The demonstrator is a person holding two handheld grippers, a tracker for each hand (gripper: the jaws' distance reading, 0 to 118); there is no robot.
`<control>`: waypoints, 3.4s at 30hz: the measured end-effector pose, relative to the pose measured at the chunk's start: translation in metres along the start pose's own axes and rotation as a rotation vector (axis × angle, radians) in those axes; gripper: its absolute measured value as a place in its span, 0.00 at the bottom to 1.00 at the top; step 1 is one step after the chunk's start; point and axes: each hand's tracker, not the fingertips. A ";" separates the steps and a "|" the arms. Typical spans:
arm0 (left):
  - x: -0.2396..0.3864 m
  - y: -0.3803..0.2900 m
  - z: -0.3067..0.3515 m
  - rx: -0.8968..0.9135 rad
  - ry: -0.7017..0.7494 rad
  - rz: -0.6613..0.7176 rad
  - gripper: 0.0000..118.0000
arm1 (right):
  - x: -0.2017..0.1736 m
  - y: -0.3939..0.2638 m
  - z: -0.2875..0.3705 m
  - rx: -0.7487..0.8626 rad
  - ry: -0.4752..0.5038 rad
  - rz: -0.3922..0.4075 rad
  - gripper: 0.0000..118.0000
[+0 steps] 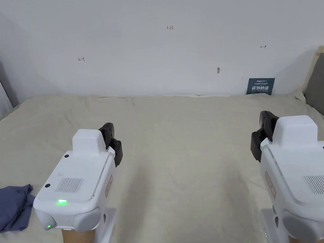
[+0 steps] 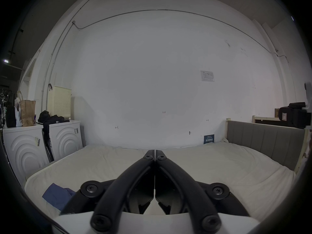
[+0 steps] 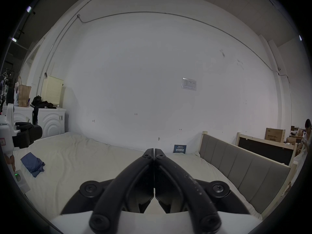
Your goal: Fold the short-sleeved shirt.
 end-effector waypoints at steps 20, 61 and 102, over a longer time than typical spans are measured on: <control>-0.004 -0.001 -0.004 -0.004 0.011 0.020 0.33 | 0.000 -0.004 -0.004 -0.019 0.004 -0.010 0.44; -0.005 -0.002 -0.005 -0.002 0.037 0.029 1.00 | -0.006 -0.008 -0.004 -0.023 0.000 -0.039 1.00; -0.008 -0.002 -0.005 -0.011 0.022 0.040 1.00 | -0.009 -0.004 -0.025 -0.365 -0.067 -0.206 1.00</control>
